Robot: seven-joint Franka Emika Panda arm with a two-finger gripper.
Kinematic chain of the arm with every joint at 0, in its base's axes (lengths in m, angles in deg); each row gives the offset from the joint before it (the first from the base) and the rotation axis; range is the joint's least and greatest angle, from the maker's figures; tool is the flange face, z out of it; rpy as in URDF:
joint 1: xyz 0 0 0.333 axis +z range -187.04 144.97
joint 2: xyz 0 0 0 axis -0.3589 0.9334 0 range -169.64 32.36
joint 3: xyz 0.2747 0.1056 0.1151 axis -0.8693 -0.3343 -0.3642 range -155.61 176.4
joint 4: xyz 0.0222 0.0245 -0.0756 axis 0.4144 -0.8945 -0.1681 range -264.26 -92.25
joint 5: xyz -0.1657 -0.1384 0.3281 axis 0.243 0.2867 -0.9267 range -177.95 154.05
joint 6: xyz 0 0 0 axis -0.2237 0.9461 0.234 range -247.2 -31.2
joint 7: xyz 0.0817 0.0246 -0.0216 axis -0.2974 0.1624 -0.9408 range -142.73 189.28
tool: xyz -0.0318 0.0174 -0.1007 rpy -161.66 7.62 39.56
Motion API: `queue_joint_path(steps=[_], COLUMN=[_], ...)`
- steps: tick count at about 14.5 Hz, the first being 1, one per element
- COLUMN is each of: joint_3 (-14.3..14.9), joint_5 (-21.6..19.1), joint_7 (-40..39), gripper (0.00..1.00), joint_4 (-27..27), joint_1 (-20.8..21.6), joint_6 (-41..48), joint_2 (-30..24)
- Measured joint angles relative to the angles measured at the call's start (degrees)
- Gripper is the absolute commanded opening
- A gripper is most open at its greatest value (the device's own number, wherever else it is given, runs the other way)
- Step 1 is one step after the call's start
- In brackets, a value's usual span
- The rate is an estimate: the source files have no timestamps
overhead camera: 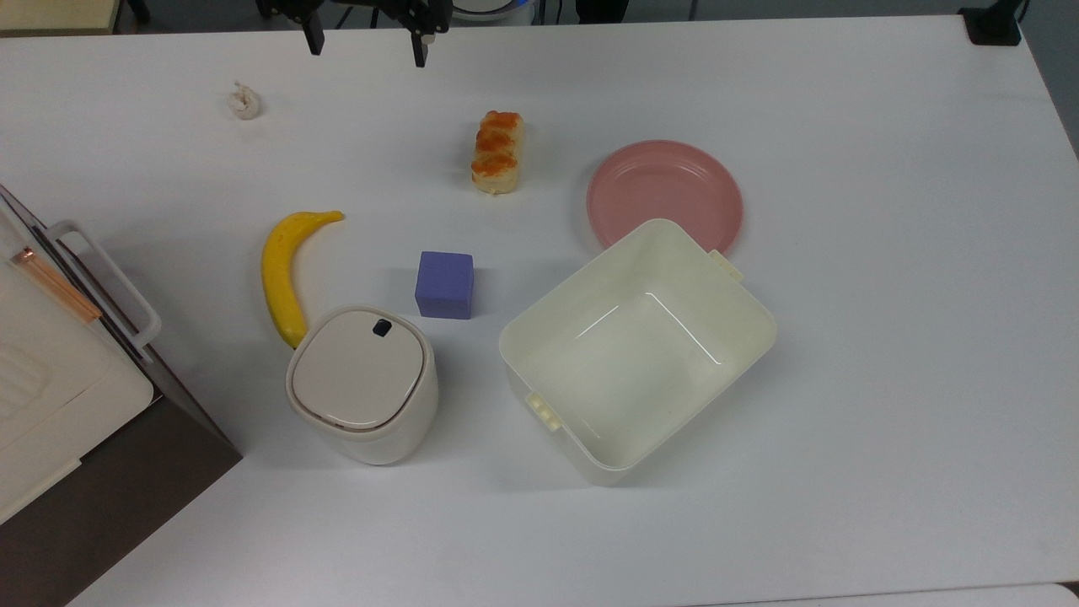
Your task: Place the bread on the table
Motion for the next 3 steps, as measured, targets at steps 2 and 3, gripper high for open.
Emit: queue_joint_path(steps=[2, 3], joint_3=[0.0, 0.0], joint_5=[0.0, 0.0], joint_7=[0.0, 0.0], gripper=[1.0, 1.0], joint_4=[-0.16, -0.26], joint_1=[0.02, 0.04], joint_6=[0.0, 0.0], joint_2=[-0.02, -0.02])
